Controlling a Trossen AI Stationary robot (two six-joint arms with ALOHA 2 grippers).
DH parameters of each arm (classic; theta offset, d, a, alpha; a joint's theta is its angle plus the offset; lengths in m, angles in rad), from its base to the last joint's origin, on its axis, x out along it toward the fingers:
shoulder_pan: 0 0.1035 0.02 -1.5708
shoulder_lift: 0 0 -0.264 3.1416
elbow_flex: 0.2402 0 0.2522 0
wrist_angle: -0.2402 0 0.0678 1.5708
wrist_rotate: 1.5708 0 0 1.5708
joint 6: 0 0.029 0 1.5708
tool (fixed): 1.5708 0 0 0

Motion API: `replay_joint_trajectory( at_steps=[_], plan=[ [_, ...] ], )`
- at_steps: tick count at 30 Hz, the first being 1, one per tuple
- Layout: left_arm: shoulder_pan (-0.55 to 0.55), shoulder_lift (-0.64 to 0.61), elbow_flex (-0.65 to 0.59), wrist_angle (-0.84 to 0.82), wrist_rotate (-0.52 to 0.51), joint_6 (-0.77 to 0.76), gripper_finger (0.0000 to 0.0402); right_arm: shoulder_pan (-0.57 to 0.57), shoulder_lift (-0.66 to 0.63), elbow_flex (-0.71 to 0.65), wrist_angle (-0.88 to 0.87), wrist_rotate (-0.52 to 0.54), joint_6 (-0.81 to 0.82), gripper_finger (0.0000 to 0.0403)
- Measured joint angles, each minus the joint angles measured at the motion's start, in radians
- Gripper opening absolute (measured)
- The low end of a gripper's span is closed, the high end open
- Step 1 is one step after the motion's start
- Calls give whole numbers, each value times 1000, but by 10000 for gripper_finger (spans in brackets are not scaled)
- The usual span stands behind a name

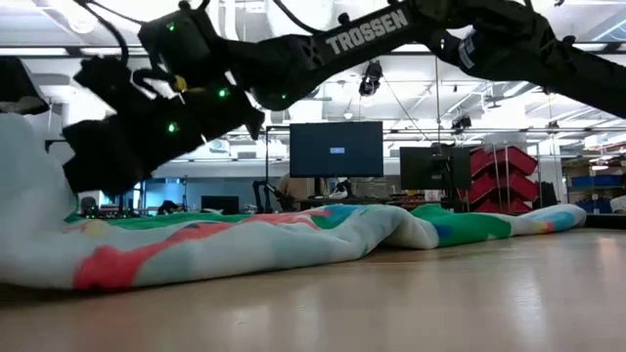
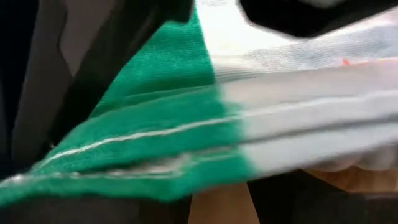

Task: Roll towel
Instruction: Roll the multi-color dinosaur print towel

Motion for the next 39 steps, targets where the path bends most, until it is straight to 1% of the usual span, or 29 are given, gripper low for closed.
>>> replay_joint_trajectory(
  at_steps=[3,11,16,20,23,27,34,39],
  plan=[
    [0,14,0,10,-1,0,119,-3,0,0,8,64,-2,0],
    [0,26,0,15,-1,-7,119,9,-27,0,-57,79,-22,0],
    [-1,23,0,15,0,-6,119,31,-71,0,-60,115,-53,0],
    [-8,23,0,15,1,-6,119,33,-89,1,-85,168,-78,0],
    [-10,23,0,16,7,-5,119,21,-90,1,-135,162,-58,0],
    [-10,23,0,16,9,-4,119,9,-81,-2,-126,92,-51,0],
    [-9,20,0,15,5,-5,119,0,-48,-10,-122,85,-50,0],
    [-7,19,0,16,0,-7,119,-1,-48,-28,-57,73,-54,0]
  ],
)
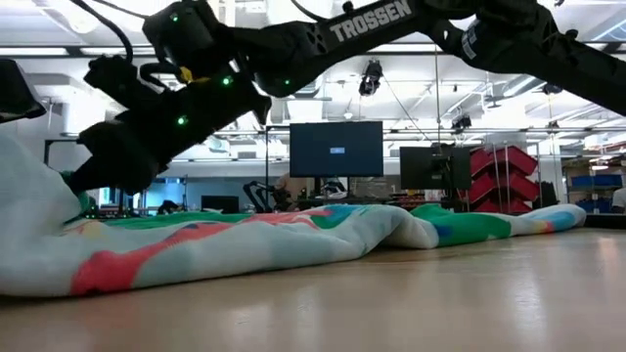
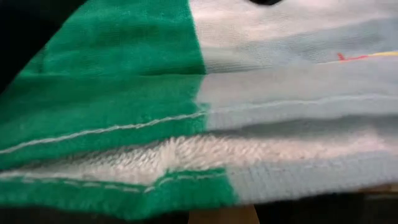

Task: Roll towel
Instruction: Roll the multi-color dinosaur print towel

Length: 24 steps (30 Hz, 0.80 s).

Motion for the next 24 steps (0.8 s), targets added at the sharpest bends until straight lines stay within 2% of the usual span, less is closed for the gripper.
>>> replay_joint_trajectory(
  at_steps=[6,16,21,24],
  plan=[
    [1,0,0,1,-9,-7,119,1,-2,1,58,-32,0,0],
    [1,0,0,5,-4,-9,119,39,-107,13,-298,-38,-33,0],
    [0,0,0,8,9,-9,119,107,-130,11,-380,-94,-56,0],
    [0,0,0,8,22,-8,119,144,-133,11,-395,-94,-60,0]
  ],
)
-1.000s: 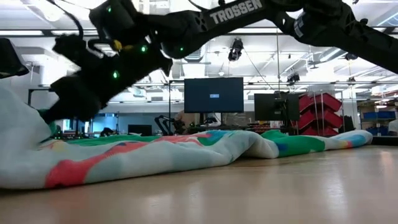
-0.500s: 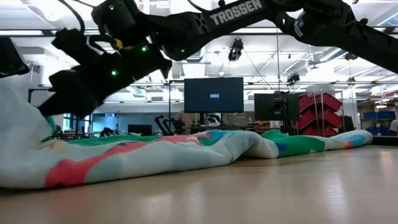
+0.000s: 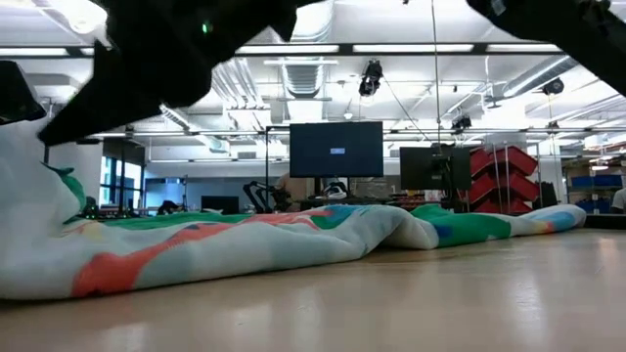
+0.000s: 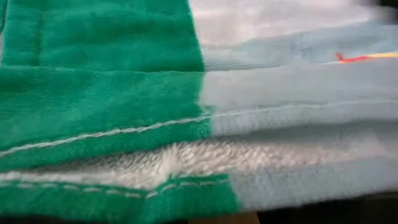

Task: Roll towel
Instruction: Roll the multi-color dinosaur print towel

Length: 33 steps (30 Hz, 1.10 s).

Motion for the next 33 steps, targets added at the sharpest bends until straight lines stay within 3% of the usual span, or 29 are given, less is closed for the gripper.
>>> replay_joint_trajectory(
  at_steps=[15,27,33],
  plan=[
    [0,0,33,0,7,39,119,43,-1,-143,210,62,77,0],
    [0,0,36,-3,7,42,119,21,-57,-154,91,99,60,0],
    [0,0,54,-2,7,51,119,11,-40,-266,265,99,78,0]
  ],
)
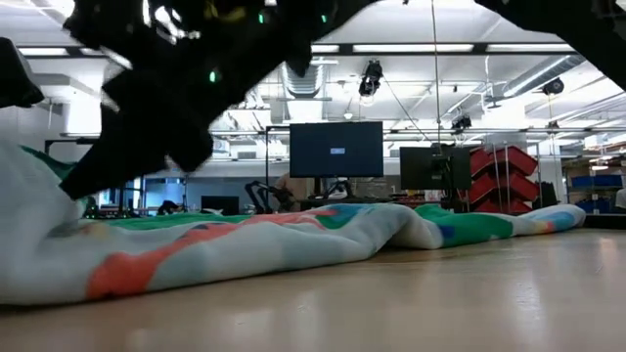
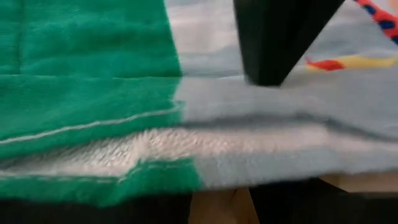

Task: Roll towel
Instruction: Roll the multi-color dinosaur print towel

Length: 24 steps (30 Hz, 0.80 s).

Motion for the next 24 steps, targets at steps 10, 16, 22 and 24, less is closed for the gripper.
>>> replay_joint_trajectory(
  at_steps=[10,16,22,24],
  plan=[
    [0,0,4,0,11,-6,119,-26,-40,-19,-7,16,-33,0],
    [0,0,3,0,15,-6,119,-75,-11,-22,28,13,-23,0],
    [0,0,2,-2,16,-6,119,-71,50,-22,181,-42,-10,0],
    [0,0,2,-3,20,-6,119,-67,64,-22,225,-42,-1,0]
  ],
)
